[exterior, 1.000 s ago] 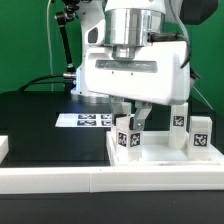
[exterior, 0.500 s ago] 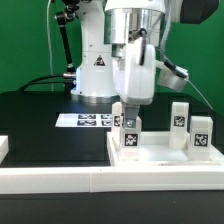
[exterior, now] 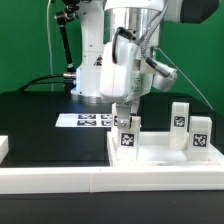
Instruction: Assemble square table
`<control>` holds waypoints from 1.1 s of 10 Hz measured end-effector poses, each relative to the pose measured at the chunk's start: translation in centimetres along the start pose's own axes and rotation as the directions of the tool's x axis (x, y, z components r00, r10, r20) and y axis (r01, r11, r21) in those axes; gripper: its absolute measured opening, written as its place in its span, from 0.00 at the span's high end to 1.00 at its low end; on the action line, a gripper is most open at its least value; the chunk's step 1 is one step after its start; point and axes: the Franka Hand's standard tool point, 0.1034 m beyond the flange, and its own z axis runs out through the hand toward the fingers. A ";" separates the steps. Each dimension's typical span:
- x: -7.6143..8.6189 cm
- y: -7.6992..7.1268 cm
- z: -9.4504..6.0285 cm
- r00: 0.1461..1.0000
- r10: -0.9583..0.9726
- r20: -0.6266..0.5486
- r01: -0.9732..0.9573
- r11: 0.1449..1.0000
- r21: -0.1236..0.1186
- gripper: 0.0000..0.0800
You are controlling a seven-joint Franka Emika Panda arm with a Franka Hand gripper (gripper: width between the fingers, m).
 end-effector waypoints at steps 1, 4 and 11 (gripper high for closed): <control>0.1 -0.1 0.0 1.000 0.010 -0.001 -0.010 1.000 0.002 0.63; 0.2 -0.1 0.0 0.998 -0.070 -0.002 0.070 0.998 -0.003 0.55; -0.8 -0.5 -0.9 0.932 -0.363 0.017 0.363 0.932 -0.010 0.19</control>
Offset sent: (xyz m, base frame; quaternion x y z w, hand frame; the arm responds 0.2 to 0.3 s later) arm 0.0000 0.0000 0.0000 0.0000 0.0000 -0.0650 0.9979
